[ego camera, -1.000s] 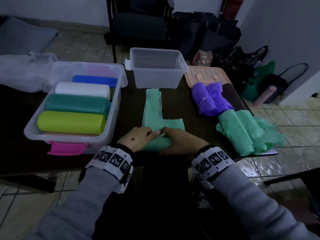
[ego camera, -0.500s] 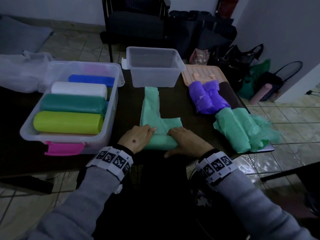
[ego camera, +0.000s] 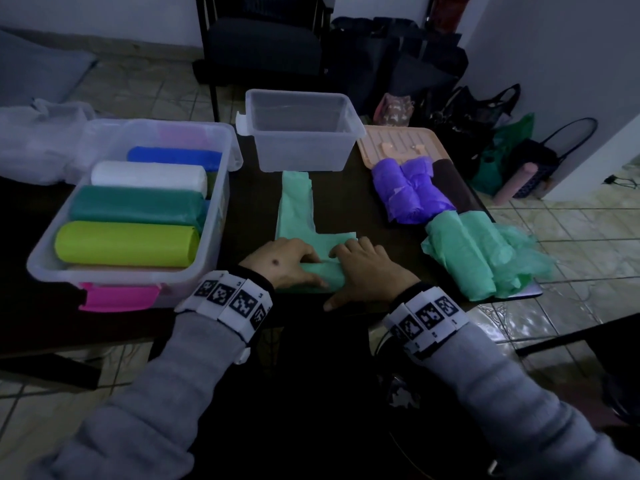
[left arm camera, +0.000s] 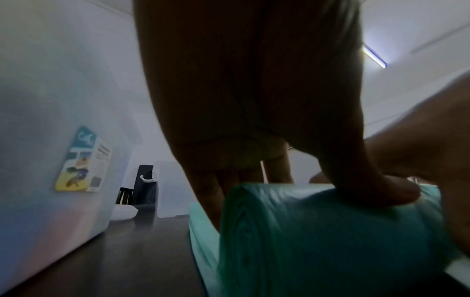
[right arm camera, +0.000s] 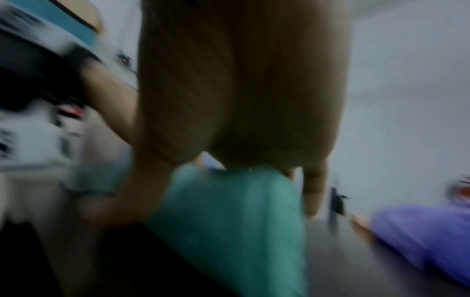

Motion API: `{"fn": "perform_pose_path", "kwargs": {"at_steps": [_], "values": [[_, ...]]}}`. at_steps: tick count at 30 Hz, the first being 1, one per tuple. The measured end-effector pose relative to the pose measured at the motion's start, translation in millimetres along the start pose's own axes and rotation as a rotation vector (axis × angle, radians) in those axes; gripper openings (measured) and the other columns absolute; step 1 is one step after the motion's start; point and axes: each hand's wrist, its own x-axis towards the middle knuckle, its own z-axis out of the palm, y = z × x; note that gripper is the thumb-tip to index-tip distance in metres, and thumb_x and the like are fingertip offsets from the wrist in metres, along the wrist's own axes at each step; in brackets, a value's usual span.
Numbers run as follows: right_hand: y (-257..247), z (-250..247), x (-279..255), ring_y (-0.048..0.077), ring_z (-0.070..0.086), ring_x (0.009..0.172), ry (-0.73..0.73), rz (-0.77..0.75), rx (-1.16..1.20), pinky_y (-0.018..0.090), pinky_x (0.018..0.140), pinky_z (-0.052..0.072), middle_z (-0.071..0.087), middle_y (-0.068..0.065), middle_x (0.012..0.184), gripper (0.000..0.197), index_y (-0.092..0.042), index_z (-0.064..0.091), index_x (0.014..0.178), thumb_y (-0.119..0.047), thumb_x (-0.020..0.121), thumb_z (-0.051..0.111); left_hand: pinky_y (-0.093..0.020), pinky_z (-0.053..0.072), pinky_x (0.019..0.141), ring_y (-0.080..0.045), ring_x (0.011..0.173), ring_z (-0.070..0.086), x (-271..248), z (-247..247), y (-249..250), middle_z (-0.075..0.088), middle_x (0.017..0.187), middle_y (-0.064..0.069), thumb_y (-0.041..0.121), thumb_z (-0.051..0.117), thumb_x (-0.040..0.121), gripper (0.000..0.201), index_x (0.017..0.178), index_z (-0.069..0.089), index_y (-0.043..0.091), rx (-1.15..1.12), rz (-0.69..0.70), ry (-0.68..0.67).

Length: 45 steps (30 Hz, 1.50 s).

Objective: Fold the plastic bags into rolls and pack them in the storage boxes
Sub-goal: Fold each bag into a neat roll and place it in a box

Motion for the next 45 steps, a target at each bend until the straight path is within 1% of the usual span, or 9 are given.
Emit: {"fn": "perform_pose_path", "kwargs": {"at_steps": [7, 9, 13, 19, 22, 27, 34, 39, 45], "values": [[-16, 5, 1, 0.03, 0.035, 0.127, 0.041, 0.007, -0.064, 0.041, 0.102, 0.034, 0.039, 0.014, 0.135, 0.055, -0.007, 0.036, 0.134, -0.029, 0.089, 0.059, -0.034, 0.042, 0.099, -0.018, 0.115, 0.052, 12, -7, 4, 0.056, 0.129, -0.002, 0.05, 0.06, 0.084, 0.052, 0.127, 0.056, 0.019, 0.003, -0.079, -0.108], [-11, 0, 7, 0.031, 0.033, 0.129, -0.03, 0.012, -0.003, 0.042, 0.104, 0.032, 0.038, 0.015, 0.137, 0.058, -0.008, 0.036, 0.137, -0.029, 0.089, 0.06, -0.034, 0.039, 0.101, -0.019, 0.12, 0.048, 9, -8, 6, 0.052, 0.131, -0.002, 0.048, 0.064, 0.082, 0.056, 0.128, 0.054, 0.019, 0.021, -0.067, -0.003], [1, -16, 22, 0.028, 0.042, 0.127, -0.136, -0.002, 0.109, 0.034, 0.103, 0.035, 0.045, 0.014, 0.137, 0.061, -0.011, 0.04, 0.138, -0.029, 0.086, 0.066, -0.025, 0.038, 0.082, -0.01, 0.1, 0.049, -1, -4, 10, 0.056, 0.115, 0.002, 0.035, 0.074, 0.077, 0.043, 0.116, 0.061, 0.02, 0.039, 0.054, 0.246], [14, -29, 34, 0.022, 0.049, 0.119, -0.186, 0.009, 0.269, 0.03, 0.099, 0.039, 0.049, 0.007, 0.134, 0.063, -0.014, 0.044, 0.136, -0.027, 0.081, 0.072, -0.038, 0.043, 0.096, -0.019, 0.12, 0.044, 1, 4, 7, 0.051, 0.122, 0.002, 0.028, 0.083, 0.064, 0.072, 0.129, 0.052, 0.025, 0.175, 0.014, 0.227], [14, -26, 31, 0.022, 0.048, 0.118, -0.06, 0.003, 0.329, 0.029, 0.099, 0.038, 0.051, 0.006, 0.129, 0.058, -0.015, 0.048, 0.129, -0.024, 0.079, 0.074, -0.041, 0.042, 0.099, -0.02, 0.123, 0.043, 6, 4, 3, 0.05, 0.126, 0.001, 0.021, 0.083, 0.065, 0.078, 0.134, 0.048, 0.023, 0.203, 0.012, 0.188], [2, -3, 16, 0.027, 0.04, 0.118, 0.177, -0.067, 0.112, 0.045, 0.098, 0.039, 0.042, 0.008, 0.125, 0.052, -0.015, 0.043, 0.128, -0.026, 0.081, 0.063, -0.04, 0.039, 0.104, -0.024, 0.124, 0.044, 12, 0, -2, 0.047, 0.13, -0.004, 0.019, 0.077, 0.074, 0.074, 0.139, 0.041, 0.019, 0.219, 0.01, 0.065], [-4, 25, 7, 0.025, 0.04, 0.122, 0.282, -0.074, 0.045, 0.038, 0.099, 0.035, 0.042, 0.006, 0.132, 0.066, -0.016, 0.036, 0.139, -0.033, 0.083, 0.065, -0.035, 0.036, 0.103, -0.025, 0.126, 0.044, 11, -2, -5, 0.042, 0.14, -0.006, 0.02, 0.069, 0.083, 0.074, 0.144, 0.027, 0.022, 0.138, -0.067, -0.062], [-1, 16, 4, 0.023, 0.042, 0.12, 0.141, -0.116, 0.138, 0.041, 0.102, 0.037, 0.045, 0.005, 0.13, 0.062, -0.019, 0.039, 0.139, -0.035, 0.085, 0.063, -0.033, 0.043, 0.091, -0.021, 0.11, 0.049, 0, 2, -10, 0.043, 0.132, -0.009, 0.028, 0.064, 0.086, 0.06, 0.132, 0.027, 0.021, 0.032, -0.11, -0.117], [5, 4, 16, 0.024, 0.048, 0.115, -0.01, -0.096, 0.276, 0.038, 0.1, 0.039, 0.05, 0.009, 0.121, 0.052, -0.016, 0.049, 0.131, -0.035, 0.085, 0.064, -0.038, 0.032, 0.106, -0.022, 0.127, 0.029, -12, 1, -9, 0.032, 0.136, -0.004, 0.032, 0.07, 0.08, 0.072, 0.14, 0.032, 0.02, 0.095, -0.081, 0.093]]}}
